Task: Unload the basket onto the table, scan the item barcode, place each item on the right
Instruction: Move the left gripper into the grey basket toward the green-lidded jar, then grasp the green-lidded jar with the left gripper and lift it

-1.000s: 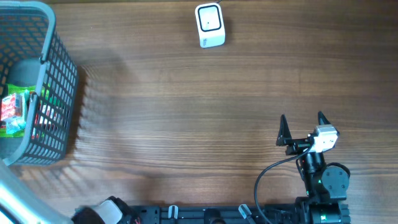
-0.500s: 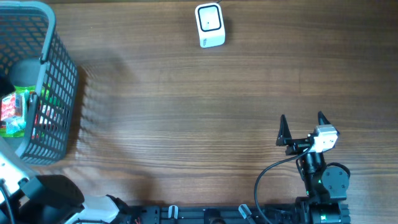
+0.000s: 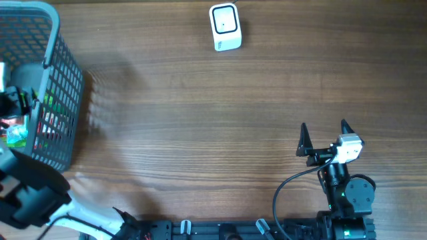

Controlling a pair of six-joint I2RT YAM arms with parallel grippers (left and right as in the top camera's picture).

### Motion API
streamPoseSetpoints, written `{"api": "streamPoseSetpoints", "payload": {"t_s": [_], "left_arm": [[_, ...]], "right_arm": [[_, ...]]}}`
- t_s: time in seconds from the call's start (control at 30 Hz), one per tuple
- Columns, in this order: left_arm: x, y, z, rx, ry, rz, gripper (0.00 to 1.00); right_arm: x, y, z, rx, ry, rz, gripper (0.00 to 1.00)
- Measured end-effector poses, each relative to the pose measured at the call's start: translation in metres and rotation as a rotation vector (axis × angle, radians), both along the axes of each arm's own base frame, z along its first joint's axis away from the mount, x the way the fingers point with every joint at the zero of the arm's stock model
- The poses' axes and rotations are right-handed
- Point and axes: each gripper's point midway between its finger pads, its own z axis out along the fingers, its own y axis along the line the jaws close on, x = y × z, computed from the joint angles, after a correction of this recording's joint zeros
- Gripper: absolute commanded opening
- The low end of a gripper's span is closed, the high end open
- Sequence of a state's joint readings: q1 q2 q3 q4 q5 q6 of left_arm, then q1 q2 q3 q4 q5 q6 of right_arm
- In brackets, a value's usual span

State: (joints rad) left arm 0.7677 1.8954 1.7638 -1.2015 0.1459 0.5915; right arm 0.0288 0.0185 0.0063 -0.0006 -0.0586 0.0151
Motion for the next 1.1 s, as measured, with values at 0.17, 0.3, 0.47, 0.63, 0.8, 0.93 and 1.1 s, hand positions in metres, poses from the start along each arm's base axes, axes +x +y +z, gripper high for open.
{"api": "streamPoseSetpoints", "payload": {"t_s": [0.17, 0.3, 0.47, 0.63, 0.8, 0.93, 1.1], "left_arm": [[0.006, -0.003, -0.027, -0.049, 0.024, -0.093, 1.0], [0.013, -0.003, -0.042, -0.076, 0.019, -0.137, 0.96], [0.019, -0.005, -0.055, -0.101, 0.014, -0.168, 0.89], [0.021, -0.008, -0.065, -0.118, 0.027, -0.188, 0.88], [0.024, -0.015, -0.075, -0.137, 0.045, -0.204, 0.87], [0.019, -0.025, -0.09, -0.151, 0.087, -0.219, 0.87], [0.013, -0.034, -0.105, -0.145, 0.141, -0.24, 0.94]], "right_arm": [[0.0, 0.0, 0.0, 0.0, 0.0, 0.0, 1.0], [0.0, 0.0, 0.0, 0.0, 0.0, 0.0, 1.0], [0.0, 0.0, 0.0, 0.0, 0.0, 0.0, 1.0], [0.0, 0.0, 0.0, 0.0, 0.0, 0.0, 1.0], [0.0, 0.0, 0.0, 0.0, 0.0, 0.0, 1.0], [0.0, 0.0, 0.0, 0.0, 0.0, 0.0, 1.0], [0.0, 0.0, 0.0, 0.0, 0.0, 0.0, 1.0]]}}
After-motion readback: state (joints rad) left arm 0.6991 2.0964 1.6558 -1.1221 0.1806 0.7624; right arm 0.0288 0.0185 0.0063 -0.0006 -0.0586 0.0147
